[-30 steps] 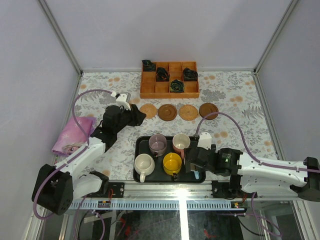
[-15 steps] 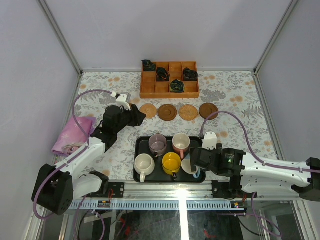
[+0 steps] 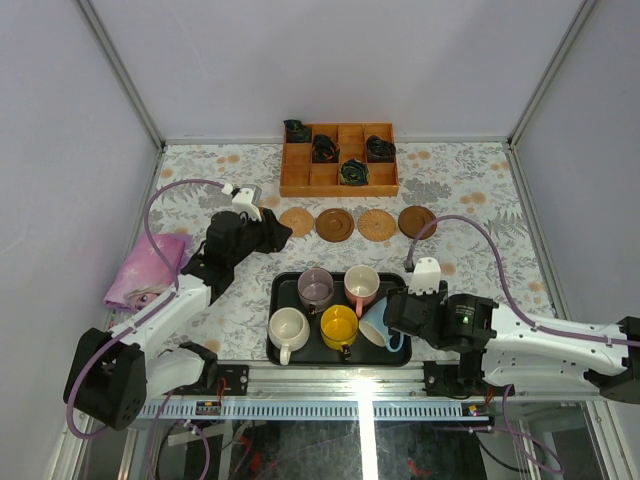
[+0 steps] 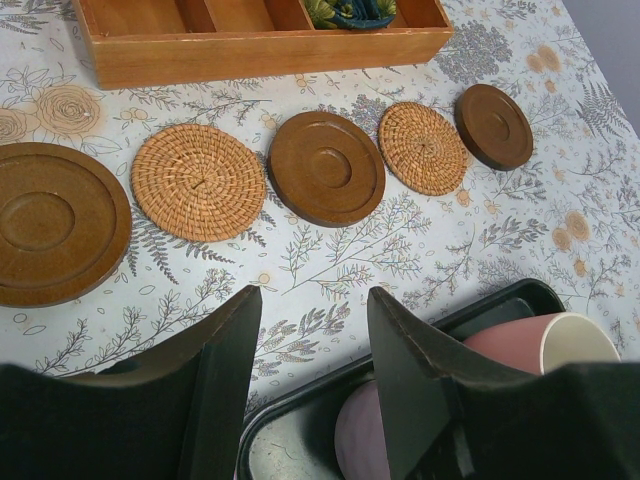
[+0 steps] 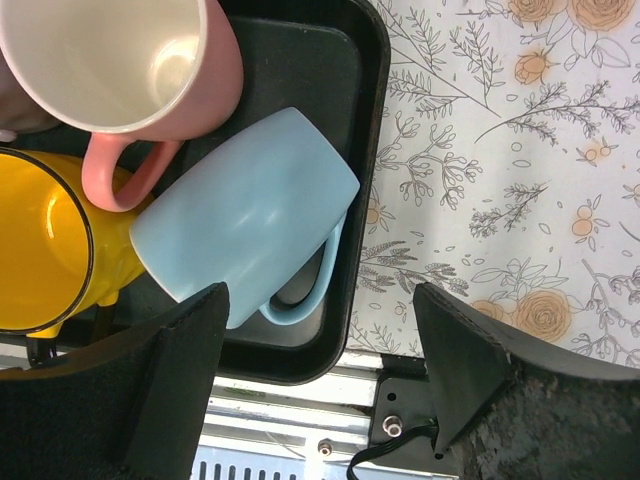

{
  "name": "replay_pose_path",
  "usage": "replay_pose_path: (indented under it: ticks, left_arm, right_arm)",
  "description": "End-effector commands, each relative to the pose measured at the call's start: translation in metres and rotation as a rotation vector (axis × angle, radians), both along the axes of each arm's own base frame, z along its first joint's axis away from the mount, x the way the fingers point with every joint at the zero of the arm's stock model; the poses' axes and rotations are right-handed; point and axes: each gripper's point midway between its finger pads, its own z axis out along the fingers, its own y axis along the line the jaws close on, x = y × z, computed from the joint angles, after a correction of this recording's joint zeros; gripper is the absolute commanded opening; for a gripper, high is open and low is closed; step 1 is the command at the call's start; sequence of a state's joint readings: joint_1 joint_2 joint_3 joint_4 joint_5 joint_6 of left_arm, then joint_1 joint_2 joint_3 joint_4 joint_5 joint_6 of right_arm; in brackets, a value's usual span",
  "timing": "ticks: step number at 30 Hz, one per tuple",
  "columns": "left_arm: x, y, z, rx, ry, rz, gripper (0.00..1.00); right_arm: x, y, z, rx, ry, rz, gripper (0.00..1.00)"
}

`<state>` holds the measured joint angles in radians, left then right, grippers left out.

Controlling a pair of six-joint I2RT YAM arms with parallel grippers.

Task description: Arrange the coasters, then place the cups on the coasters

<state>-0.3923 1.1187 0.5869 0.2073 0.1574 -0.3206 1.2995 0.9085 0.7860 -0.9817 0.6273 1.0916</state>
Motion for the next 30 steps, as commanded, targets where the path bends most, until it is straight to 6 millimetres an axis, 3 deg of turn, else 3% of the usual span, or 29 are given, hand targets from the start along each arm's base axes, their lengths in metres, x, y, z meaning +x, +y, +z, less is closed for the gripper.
replay_pose_path:
  ticks: [1,7,15,24,30]
  left_arm:
    - [-0.002,-0.004,-0.001,-0.006,0.002,-0.017,0.47]
    - [-0.003,-0.003,-0.006,-0.002,0.011,-0.015,0.47]
    - [-0.003,-0.003,-0.007,0.0,0.012,-0.017,0.47]
    - [-0.004,-0.003,-0.009,0.001,0.014,-0.016,0.47]
    - [-0.004,-0.004,-0.011,0.0,0.018,-0.018,0.47]
  right_arm:
    - [0.009,0.016,0.012,0.006,-0.045,0.043,0.81]
    - [0.02,0.061,0.021,0.062,-0.082,0.126,0.82]
    - [0.043,0.094,0.032,0.108,-0.167,0.062,0.82]
    - [0.056,0.101,0.02,0.06,-0.207,-0.004,0.81]
    - [0.059,0.095,0.015,0.052,-0.218,-0.046,0.59]
